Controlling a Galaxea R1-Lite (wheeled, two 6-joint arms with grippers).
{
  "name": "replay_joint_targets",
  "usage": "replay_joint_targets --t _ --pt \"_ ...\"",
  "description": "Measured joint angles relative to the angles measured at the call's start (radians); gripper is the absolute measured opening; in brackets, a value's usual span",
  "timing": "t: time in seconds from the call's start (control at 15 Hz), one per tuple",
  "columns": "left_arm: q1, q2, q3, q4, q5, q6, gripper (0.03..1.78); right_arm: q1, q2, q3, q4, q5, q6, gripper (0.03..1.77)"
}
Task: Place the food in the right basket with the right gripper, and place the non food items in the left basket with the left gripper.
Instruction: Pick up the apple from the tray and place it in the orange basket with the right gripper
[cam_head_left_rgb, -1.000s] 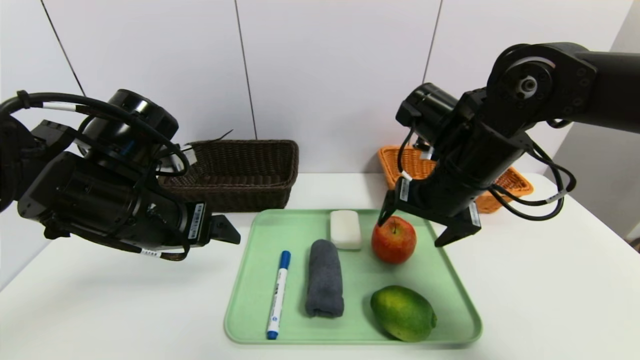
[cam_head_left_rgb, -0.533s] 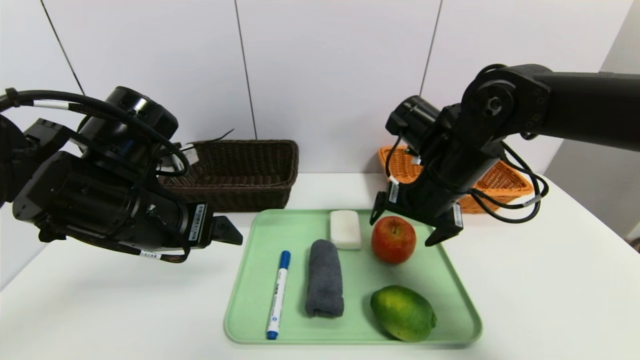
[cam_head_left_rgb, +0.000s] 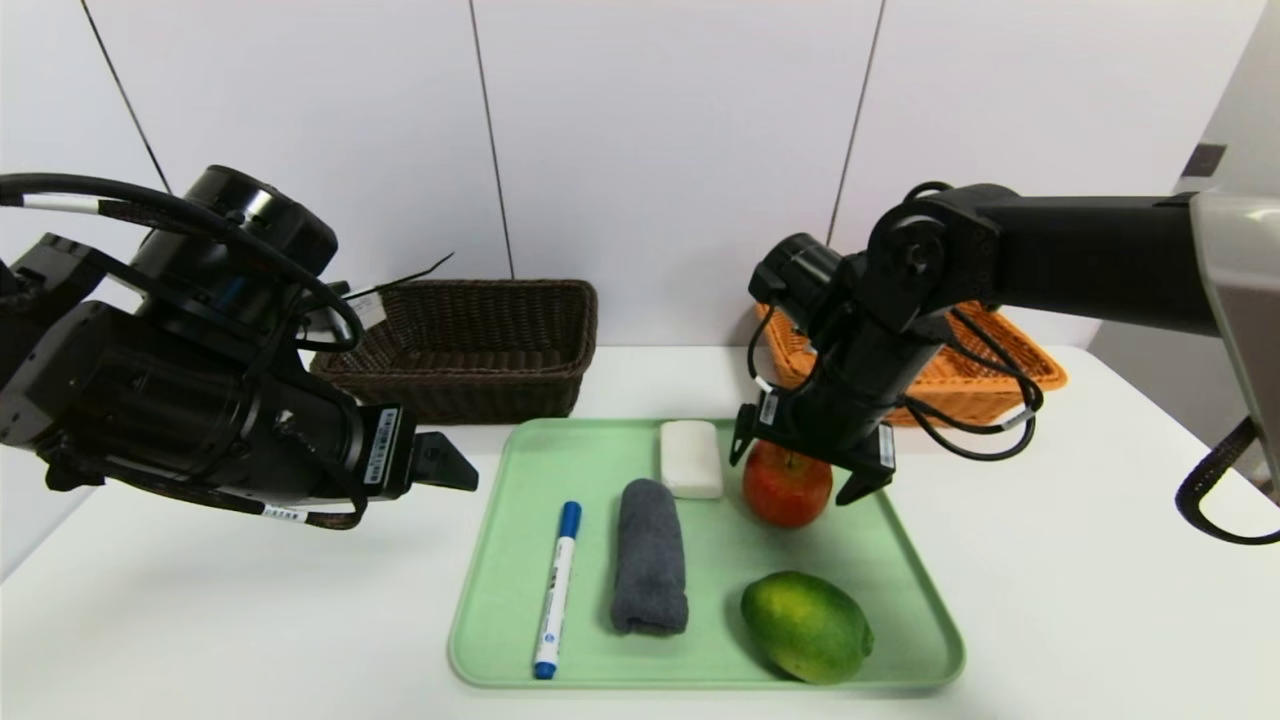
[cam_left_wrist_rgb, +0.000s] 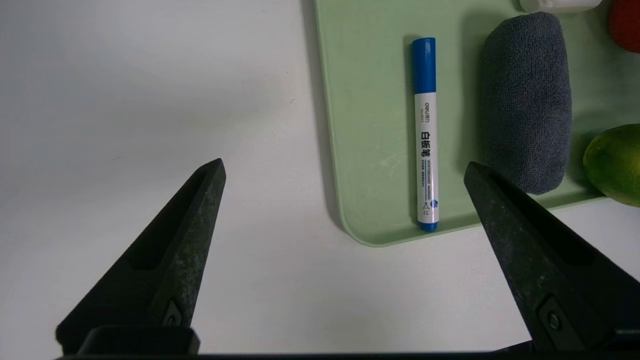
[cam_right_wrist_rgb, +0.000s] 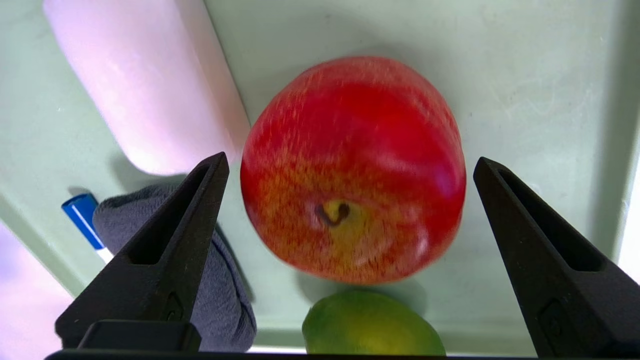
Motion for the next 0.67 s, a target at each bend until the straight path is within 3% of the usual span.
replay_joint_targets --t 0.33,0.53,0.67 --pt "0.0 -0.014 0.004 0.001 0.0 0.0 1.69 -0.007 0.035 0.0 -0.001 0.0 0.002 1.69" --pt "0.0 -0.018 0.006 0.001 0.0 0.0 1.69 -0.007 0.04 0.0 -0.001 0.001 0.002 1.3" --pt "0.0 -0.018 0.006 0.001 0.0 0.0 1.69 -0.007 0.041 0.0 0.0 0.0 0.002 1.26"
